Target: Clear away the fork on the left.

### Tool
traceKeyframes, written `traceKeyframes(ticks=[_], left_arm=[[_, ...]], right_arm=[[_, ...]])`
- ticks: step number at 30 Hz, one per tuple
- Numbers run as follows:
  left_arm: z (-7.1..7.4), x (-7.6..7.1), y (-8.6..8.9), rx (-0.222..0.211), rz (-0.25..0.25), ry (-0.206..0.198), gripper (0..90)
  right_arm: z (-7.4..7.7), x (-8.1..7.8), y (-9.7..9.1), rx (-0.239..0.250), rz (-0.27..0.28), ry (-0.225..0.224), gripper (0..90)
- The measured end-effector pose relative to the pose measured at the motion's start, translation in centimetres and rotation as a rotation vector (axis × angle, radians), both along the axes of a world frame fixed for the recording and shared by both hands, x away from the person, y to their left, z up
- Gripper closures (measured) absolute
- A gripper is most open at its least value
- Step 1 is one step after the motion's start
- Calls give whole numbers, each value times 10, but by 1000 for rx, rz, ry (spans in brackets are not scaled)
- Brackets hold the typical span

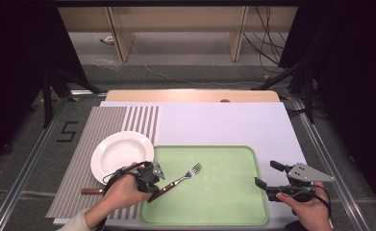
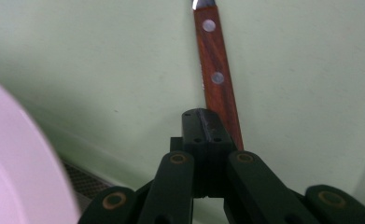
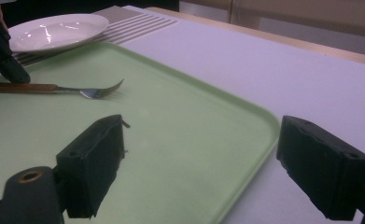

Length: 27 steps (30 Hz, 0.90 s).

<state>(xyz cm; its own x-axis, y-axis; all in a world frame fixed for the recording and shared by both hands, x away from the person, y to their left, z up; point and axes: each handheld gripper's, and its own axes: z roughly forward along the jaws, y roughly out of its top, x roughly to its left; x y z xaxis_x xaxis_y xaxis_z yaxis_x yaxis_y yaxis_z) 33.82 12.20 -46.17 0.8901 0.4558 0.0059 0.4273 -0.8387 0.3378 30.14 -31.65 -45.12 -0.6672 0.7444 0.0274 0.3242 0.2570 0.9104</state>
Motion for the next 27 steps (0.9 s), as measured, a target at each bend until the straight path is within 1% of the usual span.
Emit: traceKeyframes(ticks=[5,8,10,11,16,19,21,23,27], left_arm=[[1,-15,-6,1,-71,50,897],[1,-25,-14,-4,-119,66,896],[0,-30,-20,-19,-146,79,896],[1,-32,-24,-19,-165,80,896],[0,-36,-36,-30,-207,69,896],[0,-37,-41,-48,-240,64,896],[-1,-38,-45,-61,-256,54,892],[-1,-39,-48,-65,-277,43,891],[-2,-40,-54,-75,-289,34,874]], right_arm=[[0,0,0,0,-1,1,162],[0,0,0,-1,0,0,162],[0,0,0,0,-1,1,161],[0,0,0,0,-1,1,161],[0,0,0,-1,0,0,161],[0,0,0,0,-1,-1,161],[0,0,0,0,0,-1,161],[0,0,0,0,0,0,161],[0,0,0,1,0,-1,161]])
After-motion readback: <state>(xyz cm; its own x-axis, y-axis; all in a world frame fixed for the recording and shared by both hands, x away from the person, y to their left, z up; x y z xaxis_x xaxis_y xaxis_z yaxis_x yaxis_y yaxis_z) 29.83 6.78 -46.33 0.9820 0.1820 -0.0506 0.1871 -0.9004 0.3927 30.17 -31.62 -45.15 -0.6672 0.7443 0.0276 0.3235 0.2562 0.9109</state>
